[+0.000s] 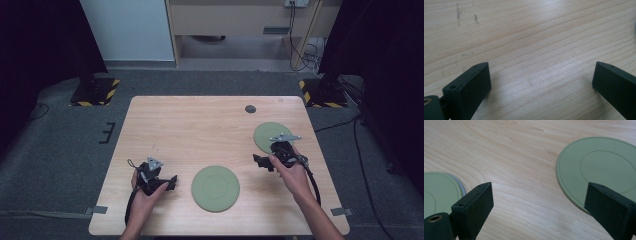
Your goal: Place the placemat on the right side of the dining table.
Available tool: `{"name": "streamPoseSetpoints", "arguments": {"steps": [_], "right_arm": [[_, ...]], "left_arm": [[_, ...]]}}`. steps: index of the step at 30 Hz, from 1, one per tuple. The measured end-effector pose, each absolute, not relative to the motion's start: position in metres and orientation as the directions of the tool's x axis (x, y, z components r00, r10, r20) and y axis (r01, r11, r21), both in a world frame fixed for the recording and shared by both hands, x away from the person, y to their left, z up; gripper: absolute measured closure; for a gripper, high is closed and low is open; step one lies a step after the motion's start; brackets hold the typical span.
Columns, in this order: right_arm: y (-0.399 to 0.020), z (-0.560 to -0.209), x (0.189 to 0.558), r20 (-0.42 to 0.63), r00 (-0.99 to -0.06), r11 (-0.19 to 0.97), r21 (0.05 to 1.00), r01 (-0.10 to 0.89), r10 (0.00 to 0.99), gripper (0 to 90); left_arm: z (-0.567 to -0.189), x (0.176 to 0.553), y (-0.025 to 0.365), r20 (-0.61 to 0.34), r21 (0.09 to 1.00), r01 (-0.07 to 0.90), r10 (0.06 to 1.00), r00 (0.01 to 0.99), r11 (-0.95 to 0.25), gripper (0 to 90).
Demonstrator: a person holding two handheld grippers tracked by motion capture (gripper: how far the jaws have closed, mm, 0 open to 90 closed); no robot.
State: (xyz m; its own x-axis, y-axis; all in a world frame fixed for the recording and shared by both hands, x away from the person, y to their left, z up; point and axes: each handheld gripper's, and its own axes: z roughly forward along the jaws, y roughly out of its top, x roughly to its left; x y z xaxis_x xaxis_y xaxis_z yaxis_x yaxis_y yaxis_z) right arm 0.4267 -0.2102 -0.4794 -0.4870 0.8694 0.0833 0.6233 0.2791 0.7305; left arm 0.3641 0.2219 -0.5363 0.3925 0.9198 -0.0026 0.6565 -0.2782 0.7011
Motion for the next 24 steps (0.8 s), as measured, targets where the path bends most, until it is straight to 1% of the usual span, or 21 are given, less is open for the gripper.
{"name": "streamPoseSetpoints", "arguments": {"steps": [24], "right_arm": [[-0.203,-0.5,0.403,0.08,-0.514,0.311,0.713,0.628,0.854,9.5]], "left_arm": [[-0.536,0.364,0.222,-0.003,0.701,0.656,0.92,0.393,-0.278,1.4]]}}
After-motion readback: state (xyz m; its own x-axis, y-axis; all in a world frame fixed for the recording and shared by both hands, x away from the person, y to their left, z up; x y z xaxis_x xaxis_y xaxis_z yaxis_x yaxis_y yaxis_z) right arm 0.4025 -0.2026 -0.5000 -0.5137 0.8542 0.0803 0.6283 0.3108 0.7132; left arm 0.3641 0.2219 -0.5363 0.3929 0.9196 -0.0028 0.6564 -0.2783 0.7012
